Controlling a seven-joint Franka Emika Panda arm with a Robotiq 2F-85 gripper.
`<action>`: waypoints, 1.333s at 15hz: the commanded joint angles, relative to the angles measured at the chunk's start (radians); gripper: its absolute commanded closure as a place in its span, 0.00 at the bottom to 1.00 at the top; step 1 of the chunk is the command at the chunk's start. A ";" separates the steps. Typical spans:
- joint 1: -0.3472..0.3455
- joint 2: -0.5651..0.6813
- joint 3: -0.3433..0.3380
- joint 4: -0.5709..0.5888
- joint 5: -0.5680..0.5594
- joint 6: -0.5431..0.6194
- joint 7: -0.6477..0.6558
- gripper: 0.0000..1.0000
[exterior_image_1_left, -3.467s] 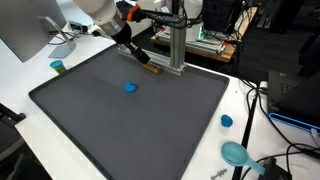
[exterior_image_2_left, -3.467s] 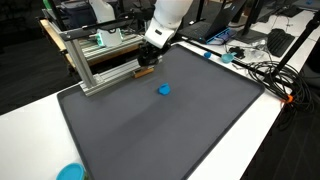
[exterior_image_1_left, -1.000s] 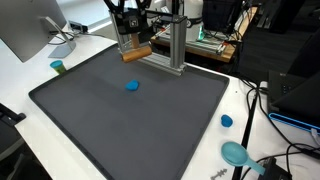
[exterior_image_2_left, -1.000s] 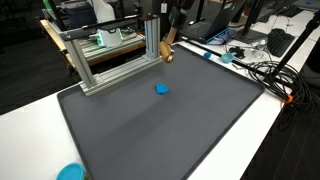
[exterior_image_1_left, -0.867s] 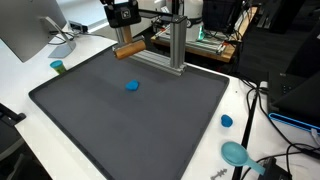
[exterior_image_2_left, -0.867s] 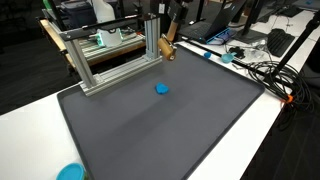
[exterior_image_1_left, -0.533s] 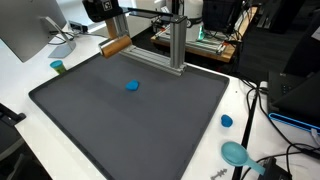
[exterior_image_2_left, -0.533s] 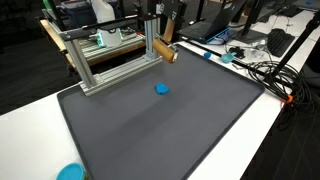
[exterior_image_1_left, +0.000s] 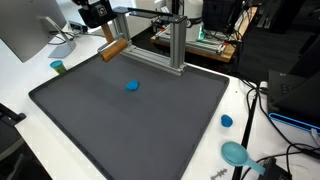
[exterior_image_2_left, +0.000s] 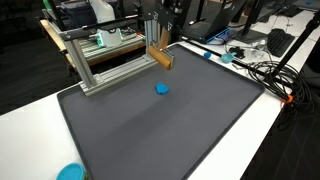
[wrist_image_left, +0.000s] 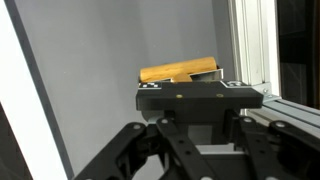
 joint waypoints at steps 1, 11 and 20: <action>0.013 0.012 -0.007 -0.073 0.027 0.088 0.032 0.78; -0.018 0.034 0.002 -0.303 0.127 0.336 -0.020 0.78; -0.019 -0.004 -0.012 -0.381 0.103 0.429 -0.044 0.78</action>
